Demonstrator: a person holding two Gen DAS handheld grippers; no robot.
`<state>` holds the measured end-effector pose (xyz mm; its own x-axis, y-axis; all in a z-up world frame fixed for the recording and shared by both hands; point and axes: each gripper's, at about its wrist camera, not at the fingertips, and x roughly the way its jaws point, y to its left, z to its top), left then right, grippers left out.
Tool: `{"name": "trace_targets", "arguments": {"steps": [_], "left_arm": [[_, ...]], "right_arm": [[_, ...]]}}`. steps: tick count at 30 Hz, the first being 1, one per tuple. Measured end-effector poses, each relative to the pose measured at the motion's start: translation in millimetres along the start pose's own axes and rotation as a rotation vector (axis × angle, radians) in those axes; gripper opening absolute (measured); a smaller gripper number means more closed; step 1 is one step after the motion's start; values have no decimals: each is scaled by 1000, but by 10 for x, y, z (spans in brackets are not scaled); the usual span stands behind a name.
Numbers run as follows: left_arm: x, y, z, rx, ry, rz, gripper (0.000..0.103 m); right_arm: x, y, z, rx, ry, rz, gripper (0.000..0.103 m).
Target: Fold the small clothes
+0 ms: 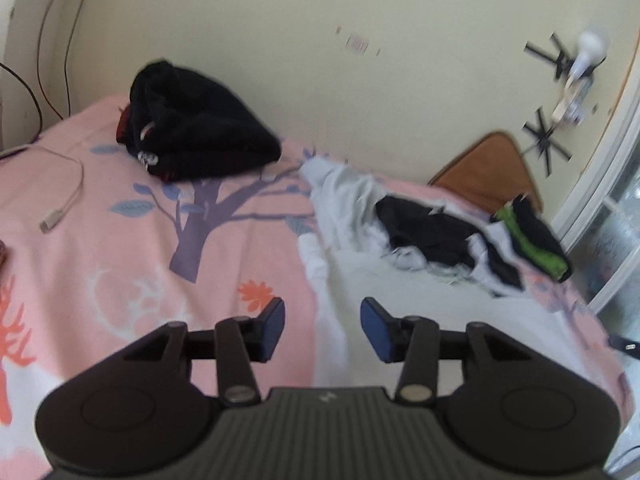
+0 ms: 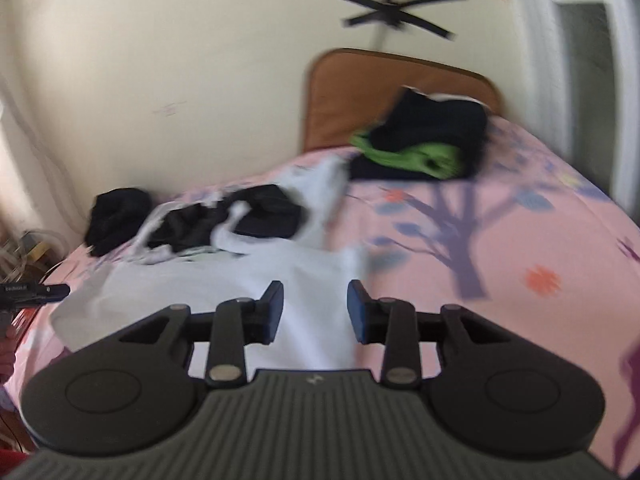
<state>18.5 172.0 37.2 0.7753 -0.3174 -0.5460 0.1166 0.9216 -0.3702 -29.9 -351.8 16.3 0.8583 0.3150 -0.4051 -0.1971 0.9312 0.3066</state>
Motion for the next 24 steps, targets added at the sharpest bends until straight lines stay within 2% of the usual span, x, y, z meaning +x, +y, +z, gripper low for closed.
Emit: {"name": "trace_targets", "arguments": {"steps": [3, 7, 9, 11, 14, 17, 24], "left_arm": [[-88, -170, -21, 8, -26, -71, 40], [-62, -474, -180, 103, -20, -136, 40], [-15, -542, -304, 142, 13, -113, 40], [-14, -489, -409, 146, 40, -53, 40], [-209, -267, -497, 94, 14, -5, 40], [-417, -130, -551, 87, -28, 40, 43], [-283, -60, -627, 119, 31, 65, 42]], "right_arm": [[304, 207, 19, -40, 37, 99, 39], [750, 465, -29, -80, 77, 182, 39], [951, 491, -75, -64, 106, 206, 40], [1081, 431, -133, -48, 141, 195, 40], [1047, 302, -186, -45, 84, 224, 39], [1042, 189, -181, 31, 80, 251, 39], [1046, 222, -203, 24, 74, 244, 40]]}}
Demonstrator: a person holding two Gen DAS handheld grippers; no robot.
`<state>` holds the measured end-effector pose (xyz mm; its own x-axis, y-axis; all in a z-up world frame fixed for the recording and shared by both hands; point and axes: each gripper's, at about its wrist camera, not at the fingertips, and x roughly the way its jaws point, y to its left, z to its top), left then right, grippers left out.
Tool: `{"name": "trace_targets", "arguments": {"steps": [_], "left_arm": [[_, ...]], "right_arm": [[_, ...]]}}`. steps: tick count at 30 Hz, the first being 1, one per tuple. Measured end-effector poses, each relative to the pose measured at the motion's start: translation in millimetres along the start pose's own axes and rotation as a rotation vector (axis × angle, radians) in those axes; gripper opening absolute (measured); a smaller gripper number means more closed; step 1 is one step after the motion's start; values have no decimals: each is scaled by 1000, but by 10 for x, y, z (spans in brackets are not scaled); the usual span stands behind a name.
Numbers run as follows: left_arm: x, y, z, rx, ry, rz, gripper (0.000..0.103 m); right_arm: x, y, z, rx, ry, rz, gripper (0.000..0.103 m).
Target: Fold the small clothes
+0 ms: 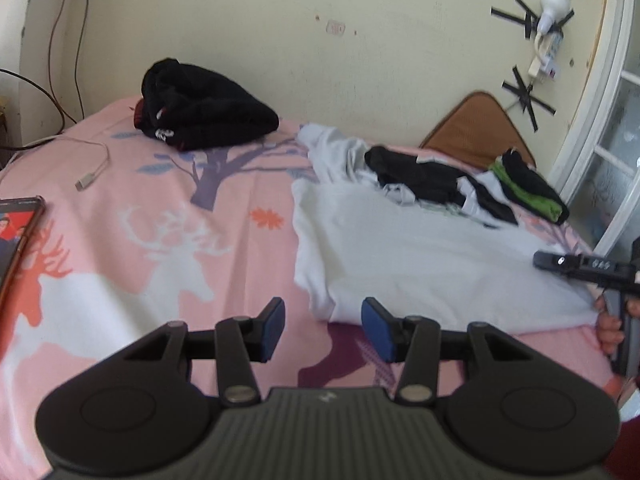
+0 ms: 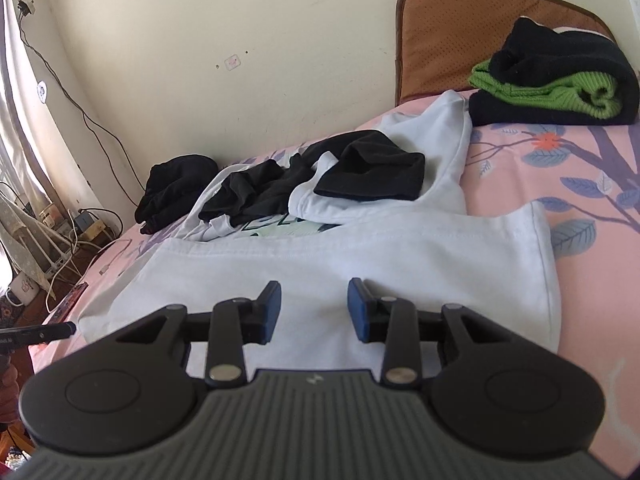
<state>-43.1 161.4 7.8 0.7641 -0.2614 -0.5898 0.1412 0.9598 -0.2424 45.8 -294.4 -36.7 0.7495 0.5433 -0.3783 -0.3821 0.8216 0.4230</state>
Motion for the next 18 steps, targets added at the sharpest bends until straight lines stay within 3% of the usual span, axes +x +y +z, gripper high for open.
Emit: {"name": "trace_targets", "arguments": {"steps": [1, 2, 4, 7, 9, 12, 16, 18], "left_arm": [[41, 23, -11, 1, 9, 1, 40], [91, 57, -4, -2, 19, -5, 24], [148, 134, 20, -4, 43, -72, 8], [5, 240, 139, 51, -6, -140, 6], [-153, 263, 258, 109, -61, -130, 4], [-326, 258, 390, 215, -66, -147, 4], [-218, 152, 313, 394, 44, 19, 2], [-172, 256, 292, 351, 88, 45, 3]], "right_arm": [[2, 6, -4, -2, -1, -3, 40], [4, 10, -6, -3, -1, -5, 40], [3, 9, -8, -4, -2, -7, 40], [5, 4, -6, -4, -2, -6, 40], [4, 1, -4, -4, -2, -4, 40], [4, 1, -5, -2, -2, -3, 40], [10, 3, -4, -4, -2, -4, 40], [10, 0, -2, -5, -2, -3, 40]]}}
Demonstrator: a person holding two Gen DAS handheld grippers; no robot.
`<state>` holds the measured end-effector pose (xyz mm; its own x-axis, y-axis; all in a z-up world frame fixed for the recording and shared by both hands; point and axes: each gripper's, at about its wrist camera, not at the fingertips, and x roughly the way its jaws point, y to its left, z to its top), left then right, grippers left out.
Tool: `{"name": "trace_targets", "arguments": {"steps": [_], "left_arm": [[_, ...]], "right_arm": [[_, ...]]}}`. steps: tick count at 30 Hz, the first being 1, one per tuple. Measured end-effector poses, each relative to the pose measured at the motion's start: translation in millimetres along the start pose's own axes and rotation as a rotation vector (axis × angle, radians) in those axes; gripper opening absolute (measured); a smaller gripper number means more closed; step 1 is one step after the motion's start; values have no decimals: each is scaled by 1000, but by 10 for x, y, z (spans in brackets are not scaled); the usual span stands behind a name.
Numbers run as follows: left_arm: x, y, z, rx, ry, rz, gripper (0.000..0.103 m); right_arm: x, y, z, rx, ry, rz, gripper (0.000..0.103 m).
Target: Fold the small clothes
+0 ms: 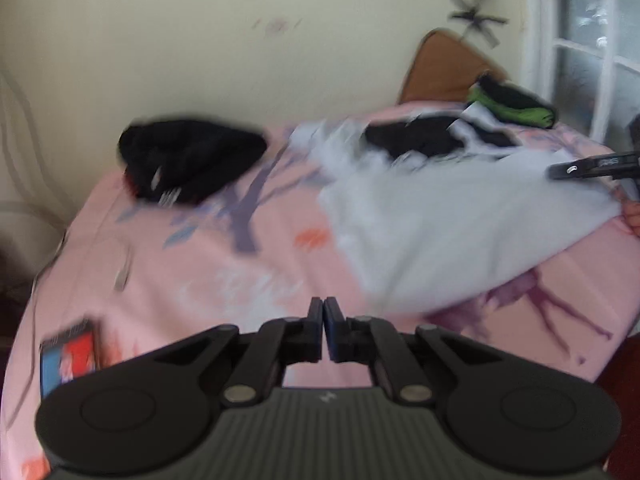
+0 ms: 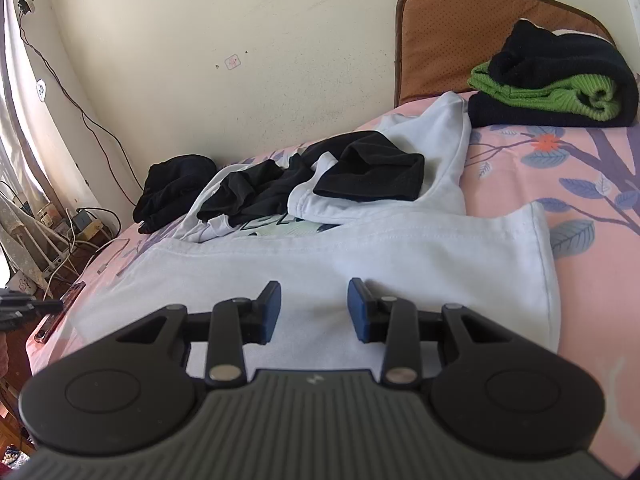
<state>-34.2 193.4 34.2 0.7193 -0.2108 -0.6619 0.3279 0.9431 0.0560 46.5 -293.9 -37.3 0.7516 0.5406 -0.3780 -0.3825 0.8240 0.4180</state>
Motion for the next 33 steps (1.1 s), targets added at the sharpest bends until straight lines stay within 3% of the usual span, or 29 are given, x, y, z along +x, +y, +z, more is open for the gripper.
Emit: {"name": "trace_targets", "arguments": {"steps": [2, 4, 8, 9, 12, 13, 16, 19, 23, 26, 30, 33], "left_arm": [[-25, 78, 20, -78, -17, -33, 4], [-61, 68, 112, -105, -87, -54, 5], [63, -136, 400, -111, -163, -194, 9], [150, -216, 450, -79, -140, -208, 10], [523, -462, 537, 68, 11, -141, 10], [605, -483, 569, 87, 44, -149, 10], [701, -439, 912, 92, 34, -161, 10], [926, -327, 1517, 23, 1, -156, 16], [1687, -308, 2354, -65, 63, -103, 37], [2425, -410, 2761, -63, 133, -29, 47], [3287, -528, 2952, -21, 219, 76, 50], [3695, -542, 2910, -7, 267, 110, 52]], "right_arm": [[-2, -3, 0, 1, 0, 2, 40], [0, -12, 2, 5, 0, 6, 40], [-5, -16, 0, 6, 1, 8, 41], [-8, -17, 1, 6, 3, 8, 41], [-88, -33, 109, 10, 45, 17, 41], [-170, -34, 190, -12, 40, 26, 41], [-416, -84, 608, -70, -6, 27, 41], [-387, -220, 1166, -65, -17, -4, 43], [224, -403, 1804, -128, 41, -52, 56], [938, -570, 2097, -116, 119, -117, 58], [1827, -695, 2180, -138, 220, -147, 64], [2305, -761, 2117, -152, 291, -143, 66]]}}
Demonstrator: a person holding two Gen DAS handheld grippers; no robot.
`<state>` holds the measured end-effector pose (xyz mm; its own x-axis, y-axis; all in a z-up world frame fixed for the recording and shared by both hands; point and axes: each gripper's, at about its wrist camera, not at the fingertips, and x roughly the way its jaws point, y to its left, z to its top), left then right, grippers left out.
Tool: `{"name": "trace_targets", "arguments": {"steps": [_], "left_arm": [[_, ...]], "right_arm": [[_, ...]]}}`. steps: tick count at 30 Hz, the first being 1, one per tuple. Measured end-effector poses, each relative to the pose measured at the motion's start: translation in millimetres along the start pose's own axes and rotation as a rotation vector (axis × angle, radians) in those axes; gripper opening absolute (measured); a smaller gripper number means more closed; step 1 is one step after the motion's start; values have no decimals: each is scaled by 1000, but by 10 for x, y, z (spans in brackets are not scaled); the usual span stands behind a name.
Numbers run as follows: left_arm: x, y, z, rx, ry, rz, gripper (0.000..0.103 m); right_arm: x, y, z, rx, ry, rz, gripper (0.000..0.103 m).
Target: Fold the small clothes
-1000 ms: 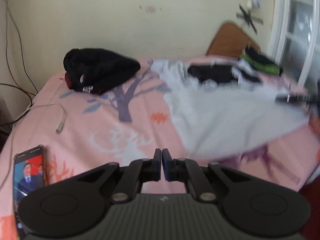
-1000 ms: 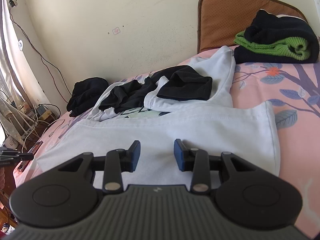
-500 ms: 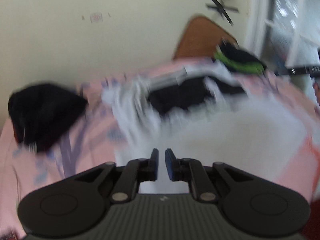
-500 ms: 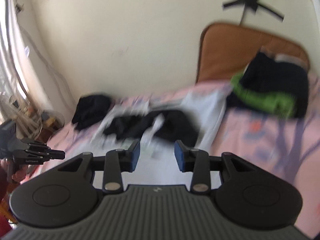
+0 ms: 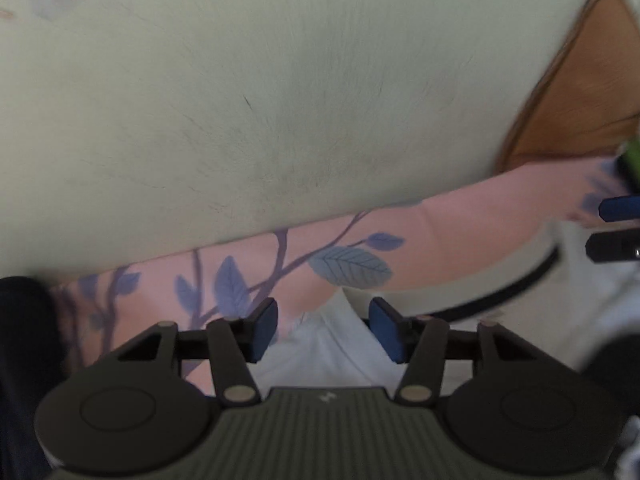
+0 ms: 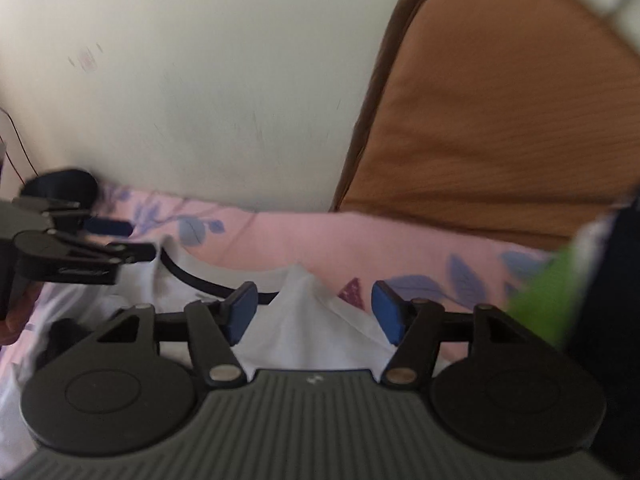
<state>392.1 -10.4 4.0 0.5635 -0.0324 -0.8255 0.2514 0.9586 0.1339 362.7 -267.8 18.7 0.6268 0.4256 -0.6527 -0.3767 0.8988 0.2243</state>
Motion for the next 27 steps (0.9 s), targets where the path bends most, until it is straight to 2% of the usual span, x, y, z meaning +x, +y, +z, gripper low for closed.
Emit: {"name": "trace_targets", "arguments": {"steps": [1, 2, 3, 4, 5, 6, 9, 11, 15, 18, 21, 24, 27], "left_arm": [[36, -6, -9, 5, -30, 2, 48], [42, -16, -16, 19, -46, -12, 27], [29, -18, -22, 21, -50, -45, 13], [8, -24, -33, 16, -49, -53, 4], [-24, -40, -54, 21, -56, -45, 4], [-73, -58, -88, 33, -65, -46, 4], [-346, -102, -217, 55, -101, -64, 4], [-661, -102, -347, 51, -144, -92, 4], [-1505, -115, -767, 52, -290, -122, 4], [-2124, -150, -1301, 70, -379, -147, 4], [-2603, -245, -1888, 105, -436, -153, 4], [-2884, -307, -2485, 98, -435, -180, 4], [-2972, -317, -2965, 53, -406, -208, 4]], "right_arm": [[123, -1, 9, -4, 25, 5, 66], [221, 11, 4, -19, 49, 5, 66], [265, 40, -2, -48, 51, 0, 64], [262, 81, -25, -94, 34, -5, 44], [245, 113, -41, -130, 26, 3, 24], [213, 129, -42, -132, 22, 9, 11], [-24, 168, -64, -120, -35, 20, 9], [-297, 261, -109, -122, -76, 37, 9], [-1024, 562, -336, -186, -163, 83, 9], [-1589, 813, -637, -243, -208, 118, 9], [-2062, 1040, -1034, -286, -217, 143, 9], [-2405, 1198, -1514, -309, -202, 153, 9], [-2505, 1284, -1936, -272, -160, 169, 9]]}}
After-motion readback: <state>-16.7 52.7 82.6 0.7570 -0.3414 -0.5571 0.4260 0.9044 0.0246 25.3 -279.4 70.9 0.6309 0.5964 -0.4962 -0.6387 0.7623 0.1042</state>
